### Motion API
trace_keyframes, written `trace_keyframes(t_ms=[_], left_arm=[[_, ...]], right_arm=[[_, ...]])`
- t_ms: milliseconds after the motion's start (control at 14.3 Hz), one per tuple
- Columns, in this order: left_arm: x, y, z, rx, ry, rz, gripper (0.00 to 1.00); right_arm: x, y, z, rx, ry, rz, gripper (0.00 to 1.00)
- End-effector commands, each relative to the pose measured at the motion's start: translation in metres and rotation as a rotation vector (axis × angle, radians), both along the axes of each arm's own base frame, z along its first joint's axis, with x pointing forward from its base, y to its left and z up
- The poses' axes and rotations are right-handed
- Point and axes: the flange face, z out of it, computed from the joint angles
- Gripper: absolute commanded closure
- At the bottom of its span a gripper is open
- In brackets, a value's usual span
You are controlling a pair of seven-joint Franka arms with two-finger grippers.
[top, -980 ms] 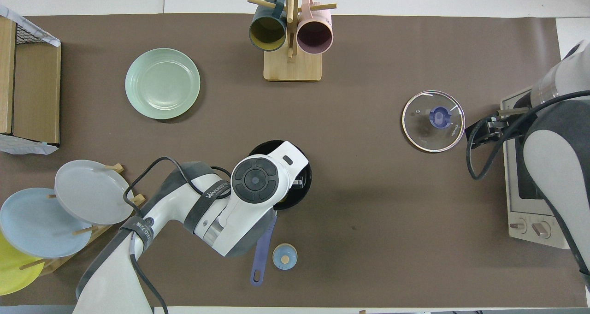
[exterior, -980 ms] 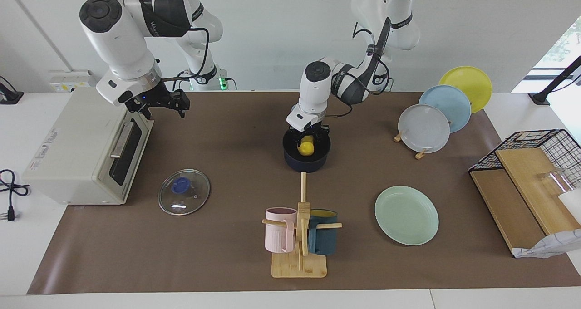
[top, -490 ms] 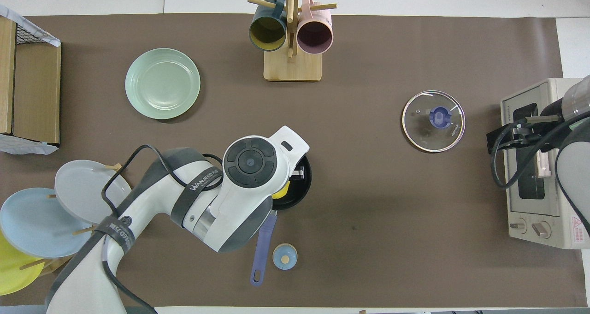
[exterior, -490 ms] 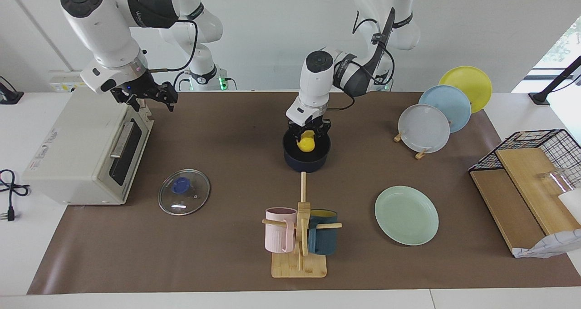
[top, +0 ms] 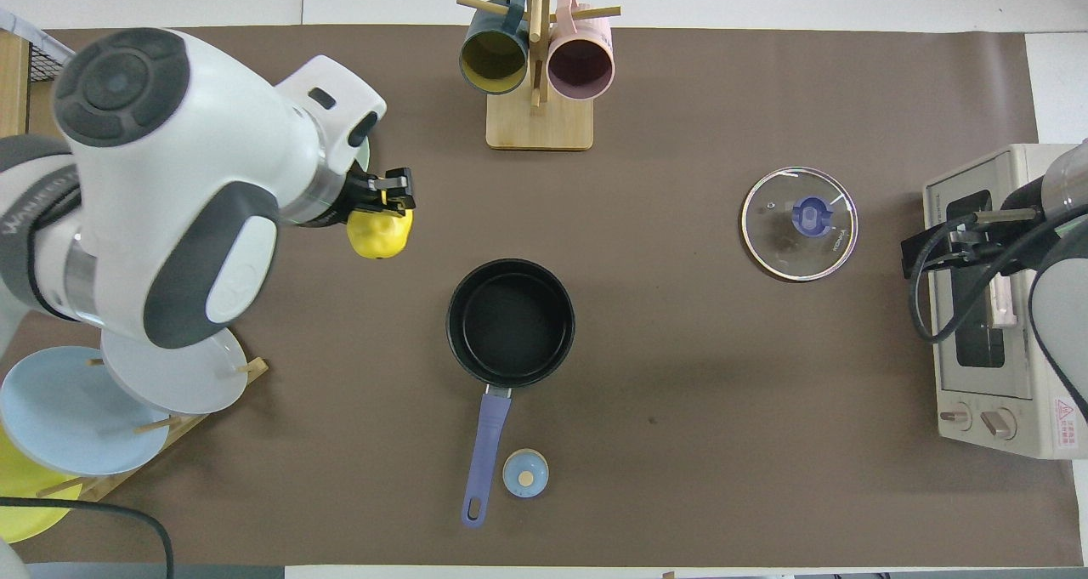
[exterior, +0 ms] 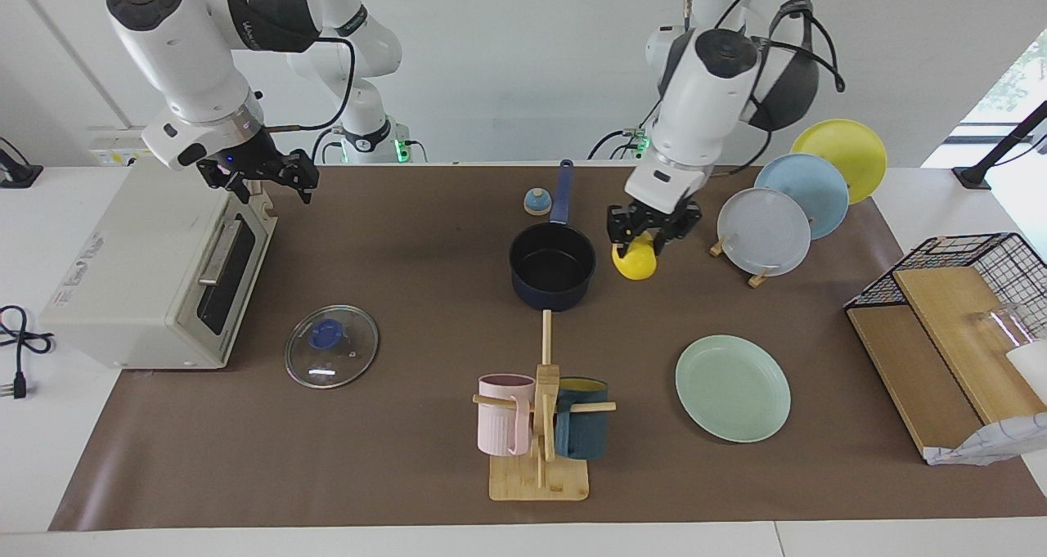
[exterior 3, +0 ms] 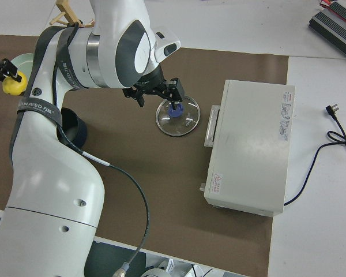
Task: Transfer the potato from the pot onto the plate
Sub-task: 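Lift the potato out of the saucepan toward the green plate with the left gripper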
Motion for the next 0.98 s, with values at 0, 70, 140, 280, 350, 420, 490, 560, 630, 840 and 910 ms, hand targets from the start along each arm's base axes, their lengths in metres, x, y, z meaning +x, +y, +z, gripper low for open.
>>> trace_keyframes(t_ms=[0, 70, 140, 280, 350, 420, 490, 560, 630, 840, 910], left_arm=[[0.039, 0.036, -0.027, -0.012, -0.006, -0.074, 1.0], [0.053, 0.05, -0.046, -0.01, -0.004, -0.09, 1.0], [0.066, 0.062, -0.055, -0.013, -0.034, -0.119, 1.0], [0.093, 0.092, -0.083, -0.013, -0.052, -0.132, 1.0], [0.107, 0.1, -0.1, -0.007, -0.063, -0.161, 1.0], [0.117, 0.109, -0.119, 0.004, -0.063, -0.169, 1.0], [0.124, 0.113, -0.133, 0.016, -0.084, -0.169, 1.0], [0.128, 0.115, -0.142, 0.023, -0.102, -0.169, 1.0], [0.13, 0.116, -0.147, 0.024, -0.107, -0.169, 1.0], [0.128, 0.118, -0.163, 0.027, -0.113, -0.184, 1.0], [0.125, 0.117, -0.173, 0.028, -0.113, -0.187, 1.0]], right_arm=[[-0.001, -0.005, 0.001, 0.021, -0.017, -0.018, 0.0], [-0.001, -0.005, 0.001, 0.021, -0.018, -0.018, 0.0], [-0.001, -0.005, 0.002, 0.022, -0.025, -0.019, 0.0], [0.004, -0.016, 0.004, 0.023, -0.06, -0.035, 0.0], [0.005, -0.019, 0.008, 0.019, -0.071, -0.035, 0.0], [0.005, -0.02, 0.009, 0.014, -0.074, -0.033, 0.0], [0.006, -0.021, 0.009, 0.013, -0.076, -0.034, 0.0], [0.006, -0.02, 0.01, 0.011, -0.077, -0.032, 0.0], [0.007, -0.019, 0.008, 0.006, -0.074, -0.028, 0.0], [0.009, -0.021, 0.007, 0.003, -0.076, -0.028, 0.0], [0.009, -0.022, 0.008, 0.003, -0.077, -0.029, 0.0]])
